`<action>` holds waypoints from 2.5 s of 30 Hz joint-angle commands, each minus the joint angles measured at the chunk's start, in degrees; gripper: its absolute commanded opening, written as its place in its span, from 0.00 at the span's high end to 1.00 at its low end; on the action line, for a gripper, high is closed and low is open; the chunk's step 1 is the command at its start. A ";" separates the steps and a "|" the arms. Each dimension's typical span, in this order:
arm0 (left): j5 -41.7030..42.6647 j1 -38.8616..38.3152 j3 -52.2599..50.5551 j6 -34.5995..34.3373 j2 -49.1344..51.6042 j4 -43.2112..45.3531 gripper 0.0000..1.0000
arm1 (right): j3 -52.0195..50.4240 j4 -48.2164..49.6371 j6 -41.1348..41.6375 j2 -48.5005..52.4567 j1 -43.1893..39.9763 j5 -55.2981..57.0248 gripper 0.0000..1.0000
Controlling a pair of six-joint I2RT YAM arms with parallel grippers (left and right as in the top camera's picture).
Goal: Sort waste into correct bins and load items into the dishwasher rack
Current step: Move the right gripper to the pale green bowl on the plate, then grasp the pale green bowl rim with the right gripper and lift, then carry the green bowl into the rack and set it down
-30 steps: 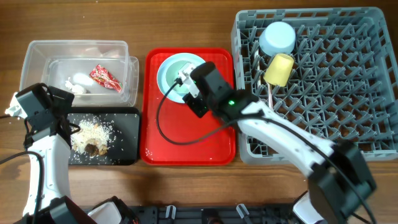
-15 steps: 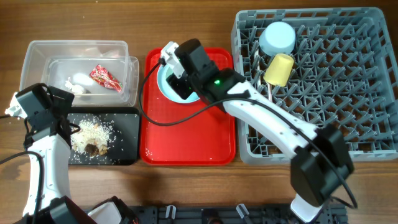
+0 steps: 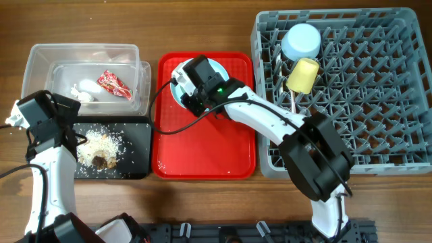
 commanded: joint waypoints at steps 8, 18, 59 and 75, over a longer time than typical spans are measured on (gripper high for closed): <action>-0.33 0.26 0.59 0.90 -0.63 0.15 0.00 | 0.57 -1.55 -0.79 1.66 -0.02 -0.24 0.72; -0.33 0.26 0.59 0.87 -0.63 0.15 0.00 | 0.57 -4.42 -0.74 1.64 -0.02 0.96 0.78; -0.33 0.26 0.59 0.87 -0.63 0.15 0.00 | -23.93 -32.87 5.07 -39.74 -56.11 -79.12 0.96; -0.33 0.26 0.59 0.87 -0.63 0.15 0.00 | -43.25 -17.68 10.08 -39.74 -71.32 -69.68 0.95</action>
